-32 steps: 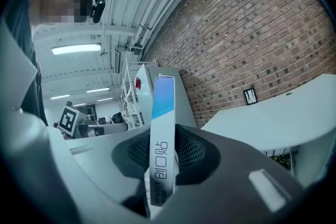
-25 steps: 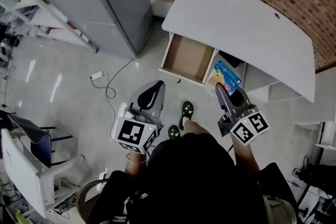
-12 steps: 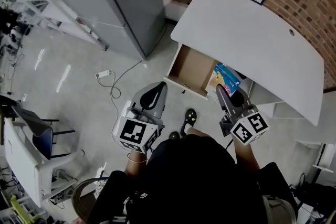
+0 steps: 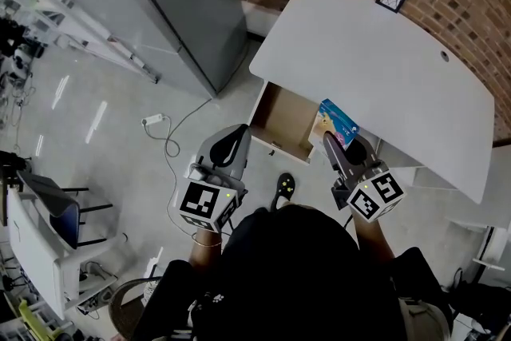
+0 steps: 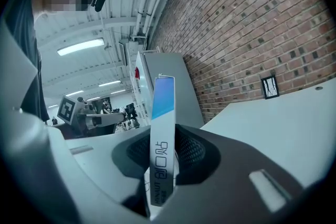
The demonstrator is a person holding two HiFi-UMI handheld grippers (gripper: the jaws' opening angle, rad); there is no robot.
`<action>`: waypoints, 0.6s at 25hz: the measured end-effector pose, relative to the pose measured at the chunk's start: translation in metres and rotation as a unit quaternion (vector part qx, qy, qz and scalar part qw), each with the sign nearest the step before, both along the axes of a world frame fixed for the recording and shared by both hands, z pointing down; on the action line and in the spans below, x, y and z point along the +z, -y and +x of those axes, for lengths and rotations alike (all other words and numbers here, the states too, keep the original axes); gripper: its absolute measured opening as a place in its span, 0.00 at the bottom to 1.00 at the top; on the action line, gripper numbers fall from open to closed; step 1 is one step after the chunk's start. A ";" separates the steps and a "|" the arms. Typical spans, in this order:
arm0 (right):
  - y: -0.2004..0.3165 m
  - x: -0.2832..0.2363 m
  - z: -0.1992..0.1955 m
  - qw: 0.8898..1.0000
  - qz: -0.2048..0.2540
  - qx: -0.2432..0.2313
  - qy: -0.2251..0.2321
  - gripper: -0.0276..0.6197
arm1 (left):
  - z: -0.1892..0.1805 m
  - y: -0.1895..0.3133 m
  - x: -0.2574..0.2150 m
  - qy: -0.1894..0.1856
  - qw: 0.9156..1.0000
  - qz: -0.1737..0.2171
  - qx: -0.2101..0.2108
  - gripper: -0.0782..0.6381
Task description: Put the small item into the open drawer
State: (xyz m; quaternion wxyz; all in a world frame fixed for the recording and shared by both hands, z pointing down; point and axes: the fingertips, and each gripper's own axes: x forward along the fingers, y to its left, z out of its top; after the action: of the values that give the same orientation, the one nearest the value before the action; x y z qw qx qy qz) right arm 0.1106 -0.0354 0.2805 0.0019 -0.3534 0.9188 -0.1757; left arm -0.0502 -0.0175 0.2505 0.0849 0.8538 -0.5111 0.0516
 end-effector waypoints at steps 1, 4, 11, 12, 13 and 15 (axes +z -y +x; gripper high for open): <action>0.003 0.001 0.000 1.000 -0.001 -0.002 -0.001 0.17 | 0.001 0.004 0.001 0.000 1.000 -0.001 -0.002 0.10; 0.012 0.006 0.001 1.000 -0.004 -0.010 -0.003 0.17 | 0.002 0.013 0.003 -0.003 1.000 -0.001 -0.007 0.10; 0.021 0.014 0.000 1.000 -0.008 -0.021 -0.004 0.17 | 0.005 0.024 0.010 0.000 1.000 -0.005 -0.007 0.10; 0.022 0.015 0.000 1.000 -0.010 -0.021 -0.006 0.17 | 0.006 0.025 0.011 0.000 1.000 -0.008 -0.006 0.10; 0.023 0.016 0.000 1.000 -0.011 -0.021 -0.007 0.17 | 0.006 0.026 0.013 0.000 1.000 -0.011 -0.004 0.10; 0.026 0.017 0.000 1.000 -0.013 -0.019 -0.012 0.17 | 0.004 0.030 0.016 0.000 1.000 -0.016 0.000 0.10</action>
State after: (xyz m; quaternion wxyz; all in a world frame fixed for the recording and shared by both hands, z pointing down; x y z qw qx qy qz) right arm 0.1102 -0.0611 0.2974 -0.0169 -0.3376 0.9230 -0.1840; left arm -0.0460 -0.0478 0.2661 0.0984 0.8522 -0.5105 0.0593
